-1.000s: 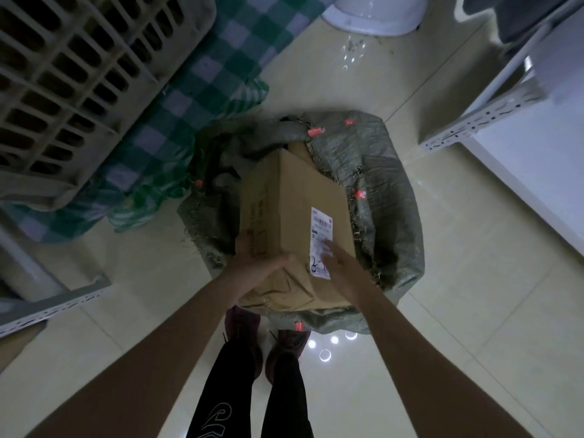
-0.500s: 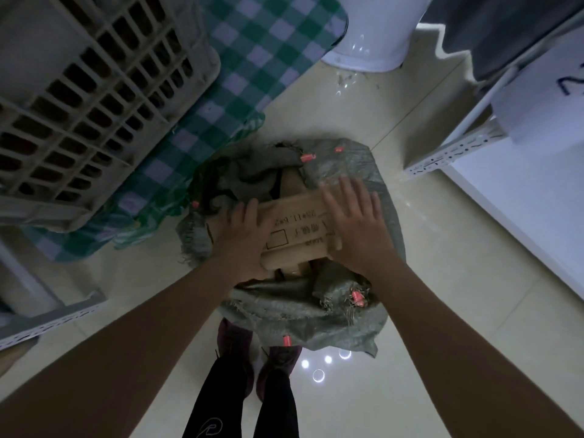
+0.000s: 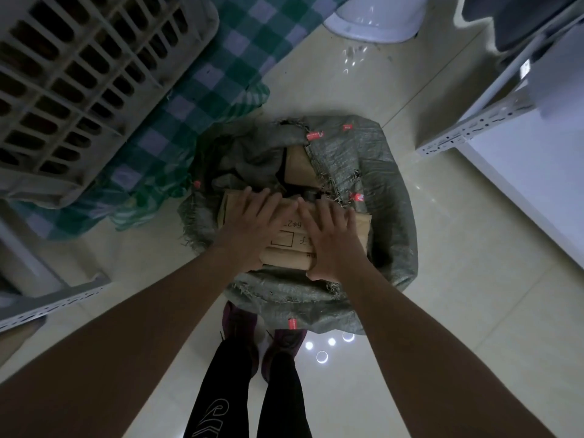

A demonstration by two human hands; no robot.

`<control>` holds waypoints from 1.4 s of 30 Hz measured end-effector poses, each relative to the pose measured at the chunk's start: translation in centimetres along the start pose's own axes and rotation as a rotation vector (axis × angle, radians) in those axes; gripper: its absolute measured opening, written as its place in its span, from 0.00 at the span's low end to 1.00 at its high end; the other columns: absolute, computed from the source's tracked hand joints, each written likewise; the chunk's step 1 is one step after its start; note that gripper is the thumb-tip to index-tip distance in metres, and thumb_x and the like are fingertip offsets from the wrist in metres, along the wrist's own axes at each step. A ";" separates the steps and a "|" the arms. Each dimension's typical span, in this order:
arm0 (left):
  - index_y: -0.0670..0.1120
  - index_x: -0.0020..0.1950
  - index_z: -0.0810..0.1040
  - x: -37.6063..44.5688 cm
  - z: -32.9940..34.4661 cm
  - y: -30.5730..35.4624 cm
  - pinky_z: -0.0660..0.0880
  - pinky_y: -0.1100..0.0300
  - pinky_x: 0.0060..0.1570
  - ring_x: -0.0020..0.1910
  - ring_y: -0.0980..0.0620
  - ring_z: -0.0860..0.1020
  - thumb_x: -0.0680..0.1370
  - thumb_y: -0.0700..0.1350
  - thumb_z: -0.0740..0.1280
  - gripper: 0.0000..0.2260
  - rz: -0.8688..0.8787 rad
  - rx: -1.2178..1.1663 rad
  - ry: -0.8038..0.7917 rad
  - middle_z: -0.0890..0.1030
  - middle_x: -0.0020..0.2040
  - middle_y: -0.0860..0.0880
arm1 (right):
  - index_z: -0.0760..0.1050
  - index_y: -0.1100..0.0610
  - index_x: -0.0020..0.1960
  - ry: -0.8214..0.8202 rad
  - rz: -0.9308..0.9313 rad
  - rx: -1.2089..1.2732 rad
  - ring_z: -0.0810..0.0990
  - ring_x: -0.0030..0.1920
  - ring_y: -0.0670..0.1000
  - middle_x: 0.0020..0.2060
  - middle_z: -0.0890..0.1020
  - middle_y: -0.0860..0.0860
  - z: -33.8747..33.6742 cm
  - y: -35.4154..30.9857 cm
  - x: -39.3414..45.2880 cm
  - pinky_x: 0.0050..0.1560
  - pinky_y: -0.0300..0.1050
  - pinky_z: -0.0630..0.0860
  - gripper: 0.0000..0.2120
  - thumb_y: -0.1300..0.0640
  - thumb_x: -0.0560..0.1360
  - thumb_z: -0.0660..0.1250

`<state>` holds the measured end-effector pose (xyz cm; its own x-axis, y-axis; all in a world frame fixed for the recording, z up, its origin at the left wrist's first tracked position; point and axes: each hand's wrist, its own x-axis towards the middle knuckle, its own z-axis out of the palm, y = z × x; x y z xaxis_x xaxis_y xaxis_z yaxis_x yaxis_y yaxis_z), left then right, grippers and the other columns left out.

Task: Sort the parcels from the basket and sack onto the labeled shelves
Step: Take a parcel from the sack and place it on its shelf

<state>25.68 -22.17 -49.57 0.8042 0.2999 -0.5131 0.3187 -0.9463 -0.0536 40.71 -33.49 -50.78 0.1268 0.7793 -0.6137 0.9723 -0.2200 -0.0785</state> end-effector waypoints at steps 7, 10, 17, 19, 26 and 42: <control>0.46 0.78 0.39 -1.7 -3.3 0.8 0.38 0.44 0.73 0.77 0.38 0.41 0.73 0.48 0.71 0.47 -0.268 -0.259 0.096 0.42 0.78 0.38 | 0.29 0.47 0.77 0.051 0.151 0.292 0.51 0.75 0.62 0.74 0.52 0.57 -2.1 0.7 -2.6 0.73 0.69 0.51 0.67 0.36 0.60 0.76; 0.46 0.78 0.36 -3.0 -6.0 1.3 0.38 0.49 0.73 0.77 0.41 0.40 0.76 0.48 0.68 0.45 -0.386 -0.531 0.121 0.39 0.78 0.41 | 0.32 0.48 0.78 0.096 0.279 0.468 0.53 0.74 0.62 0.74 0.53 0.56 -3.3 0.8 -5.6 0.73 0.69 0.52 0.66 0.35 0.59 0.76; 0.52 0.79 0.49 -4.8 -9.0 2.2 0.64 0.51 0.70 0.75 0.46 0.59 0.76 0.54 0.69 0.38 -0.524 -1.249 0.061 0.57 0.77 0.47 | 0.34 0.44 0.78 0.215 0.488 0.931 0.55 0.75 0.58 0.75 0.53 0.52 -4.8 0.4 -12.5 0.71 0.67 0.58 0.63 0.37 0.60 0.77; 0.53 0.71 0.64 -4.8 -9.5 2.7 0.73 0.62 0.56 0.63 0.52 0.73 0.77 0.54 0.68 0.25 -0.608 -1.520 0.089 0.73 0.63 0.54 | 0.36 0.43 0.78 0.218 0.508 1.123 0.55 0.75 0.57 0.75 0.53 0.50 -4.9 1.0 -14.1 0.71 0.65 0.61 0.63 0.41 0.61 0.79; 0.50 0.77 0.58 -4.2 -6.9 1.9 0.64 0.46 0.70 0.71 0.47 0.66 0.68 0.69 0.64 0.43 -0.790 -1.753 -0.074 0.67 0.74 0.51 | 0.45 0.45 0.80 0.182 0.469 1.689 0.65 0.73 0.49 0.75 0.62 0.46 -3.6 3.8 -16.9 0.69 0.48 0.68 0.59 0.47 0.62 0.80; 0.56 0.57 0.78 -2.8 -7.0 1.8 0.75 0.50 0.57 0.55 0.50 0.80 0.70 0.68 0.63 0.22 -0.702 -2.003 -0.303 0.83 0.55 0.51 | 0.70 0.53 0.70 0.112 0.558 2.056 0.81 0.59 0.55 0.61 0.81 0.55 -0.6 5.9 -15.6 0.48 0.43 0.80 0.43 0.37 0.58 0.67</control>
<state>27.51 -23.83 -42.21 0.3272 0.2379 -0.9145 0.5795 0.7139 0.3930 44.60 -46.64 -41.21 0.3365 0.4281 -0.8388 -0.6967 -0.4861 -0.5276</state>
